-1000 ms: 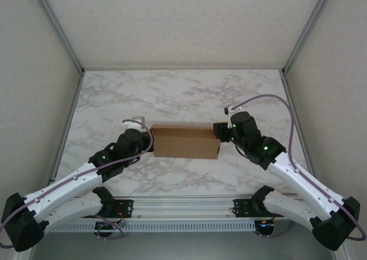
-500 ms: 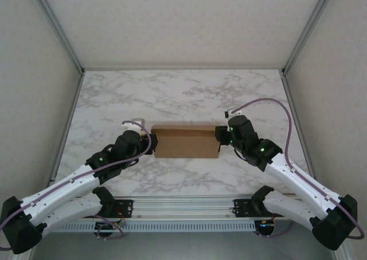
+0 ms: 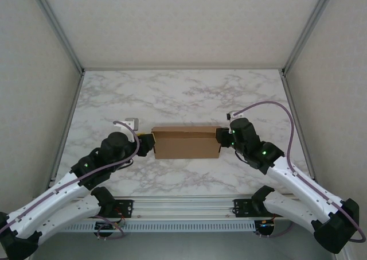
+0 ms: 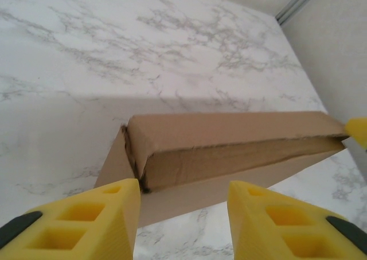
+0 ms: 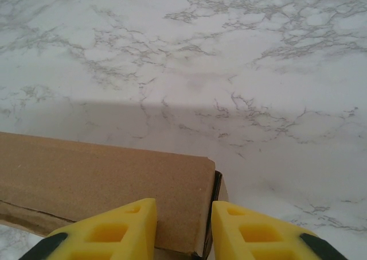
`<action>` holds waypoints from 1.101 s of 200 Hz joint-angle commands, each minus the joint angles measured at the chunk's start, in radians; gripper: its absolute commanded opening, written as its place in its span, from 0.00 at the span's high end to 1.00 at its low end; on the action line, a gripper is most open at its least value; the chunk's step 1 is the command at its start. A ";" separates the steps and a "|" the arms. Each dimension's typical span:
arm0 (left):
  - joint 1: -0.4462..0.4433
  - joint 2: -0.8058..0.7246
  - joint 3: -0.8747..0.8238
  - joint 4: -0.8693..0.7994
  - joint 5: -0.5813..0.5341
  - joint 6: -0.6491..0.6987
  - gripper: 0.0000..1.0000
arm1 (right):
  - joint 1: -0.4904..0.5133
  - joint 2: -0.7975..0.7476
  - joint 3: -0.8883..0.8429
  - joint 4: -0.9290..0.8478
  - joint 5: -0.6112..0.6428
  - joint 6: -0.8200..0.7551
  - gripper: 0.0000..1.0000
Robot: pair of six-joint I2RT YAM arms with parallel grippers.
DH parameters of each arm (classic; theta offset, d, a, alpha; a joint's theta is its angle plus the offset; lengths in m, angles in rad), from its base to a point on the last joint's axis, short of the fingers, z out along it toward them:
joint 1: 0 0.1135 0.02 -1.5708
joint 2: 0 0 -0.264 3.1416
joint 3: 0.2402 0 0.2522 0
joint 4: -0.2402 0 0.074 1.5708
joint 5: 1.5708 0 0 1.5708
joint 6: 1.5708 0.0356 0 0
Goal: Fold the paper box
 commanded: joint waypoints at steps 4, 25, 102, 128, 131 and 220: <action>-0.004 0.013 0.059 0.003 -0.011 -0.023 0.55 | 0.006 -0.013 -0.036 -0.072 -0.004 0.013 0.69; -0.003 0.070 0.092 0.000 -0.053 -0.030 0.51 | 0.006 -0.029 -0.044 -0.069 -0.012 0.014 0.68; 0.018 0.238 0.004 0.128 -0.039 -0.093 0.50 | 0.006 -0.042 -0.062 -0.061 -0.006 0.021 0.68; 0.018 0.216 -0.042 0.132 -0.046 -0.124 0.53 | 0.005 -0.047 -0.070 -0.073 0.005 0.027 0.68; 0.018 0.211 -0.049 0.132 -0.045 -0.130 0.53 | 0.006 -0.046 -0.072 -0.075 0.008 0.030 0.68; 0.014 0.111 -0.274 0.191 -0.072 -0.322 0.54 | 0.007 -0.051 -0.126 -0.103 -0.002 0.090 0.67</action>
